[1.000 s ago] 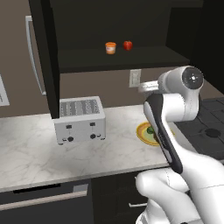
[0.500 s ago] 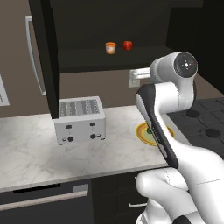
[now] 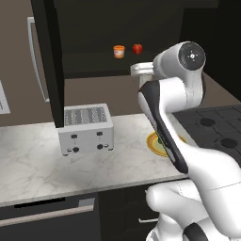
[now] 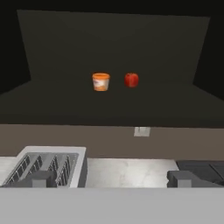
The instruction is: Pick the avocado and bread from the counter and place them on the plate. Then pick the jam from the cabinet and place it next to the plate. Lastly close the cabinet door.
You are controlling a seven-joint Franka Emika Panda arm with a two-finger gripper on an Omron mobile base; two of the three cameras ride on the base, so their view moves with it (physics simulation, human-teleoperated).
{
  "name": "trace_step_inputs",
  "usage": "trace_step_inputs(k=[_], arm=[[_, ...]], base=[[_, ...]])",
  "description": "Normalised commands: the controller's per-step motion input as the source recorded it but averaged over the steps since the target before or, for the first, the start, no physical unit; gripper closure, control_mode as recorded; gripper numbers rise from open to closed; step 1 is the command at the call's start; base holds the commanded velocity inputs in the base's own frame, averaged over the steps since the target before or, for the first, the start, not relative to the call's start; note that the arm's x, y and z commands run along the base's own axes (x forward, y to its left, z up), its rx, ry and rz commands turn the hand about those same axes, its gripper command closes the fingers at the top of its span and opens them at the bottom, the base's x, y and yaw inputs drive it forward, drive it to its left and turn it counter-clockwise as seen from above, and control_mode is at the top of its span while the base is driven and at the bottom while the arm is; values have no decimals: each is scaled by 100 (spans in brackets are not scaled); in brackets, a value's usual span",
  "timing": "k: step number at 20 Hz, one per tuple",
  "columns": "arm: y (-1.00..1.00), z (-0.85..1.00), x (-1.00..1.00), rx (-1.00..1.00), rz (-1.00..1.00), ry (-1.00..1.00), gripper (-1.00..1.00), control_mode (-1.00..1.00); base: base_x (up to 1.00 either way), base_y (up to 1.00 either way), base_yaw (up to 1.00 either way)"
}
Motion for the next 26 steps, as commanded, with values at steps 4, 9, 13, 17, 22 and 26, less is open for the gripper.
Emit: trace_step_inputs(k=[4, 9, 13, 17, 22, 26], arm=[[14, 16, 8, 8, 0, 0, -100, -100], [1, 3, 21, 7, 0, 0, -100, -100], [0, -7, 8, 0, 0, -2, -100, -100], [0, -1, 20, 0, 0, 0, -100, -100], [0, 0, 54, 0, 0, 2, -100, -100], [0, 0, 60, 0, 3, 4, -100, -100]], base=[[0, 0, 0], [0, 0, 0], [0, 0, 0], [0, 0, 0], [0, 0, 0], [0, 0, 0]])
